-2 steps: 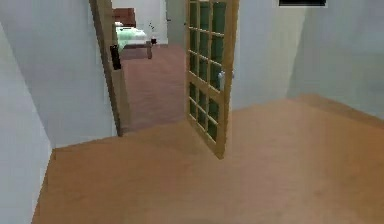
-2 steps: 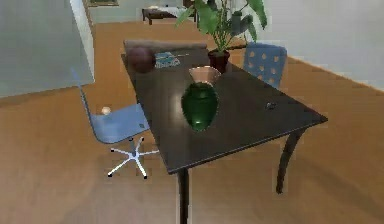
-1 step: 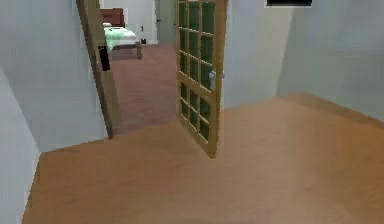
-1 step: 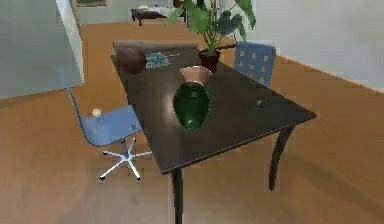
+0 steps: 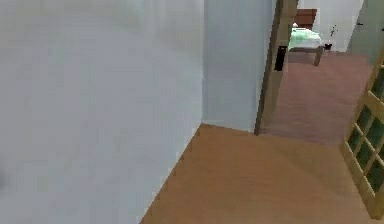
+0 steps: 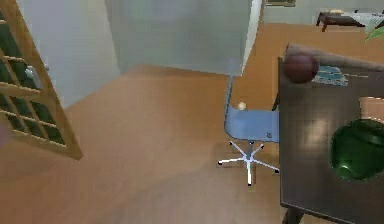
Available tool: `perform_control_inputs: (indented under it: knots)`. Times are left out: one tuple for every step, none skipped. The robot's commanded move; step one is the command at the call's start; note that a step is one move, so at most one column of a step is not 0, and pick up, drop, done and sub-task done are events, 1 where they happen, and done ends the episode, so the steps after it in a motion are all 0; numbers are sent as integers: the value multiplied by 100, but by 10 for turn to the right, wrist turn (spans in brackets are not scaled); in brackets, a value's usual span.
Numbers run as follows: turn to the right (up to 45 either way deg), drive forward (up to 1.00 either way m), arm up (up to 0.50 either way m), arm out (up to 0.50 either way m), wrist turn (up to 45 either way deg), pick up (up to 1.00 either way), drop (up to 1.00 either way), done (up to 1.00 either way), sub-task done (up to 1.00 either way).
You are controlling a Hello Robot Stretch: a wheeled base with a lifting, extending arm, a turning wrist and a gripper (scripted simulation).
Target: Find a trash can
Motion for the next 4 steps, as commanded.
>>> perform_control_inputs:
  knots:
    - [-450,0,0,0,0,0,0,0,0]
    - [-240,0,0,0,0,0,0,0,0]
    - [0,15,0,0,0,0,0,0,0]
    - [450,0,0,0,0,0,0,0,0]
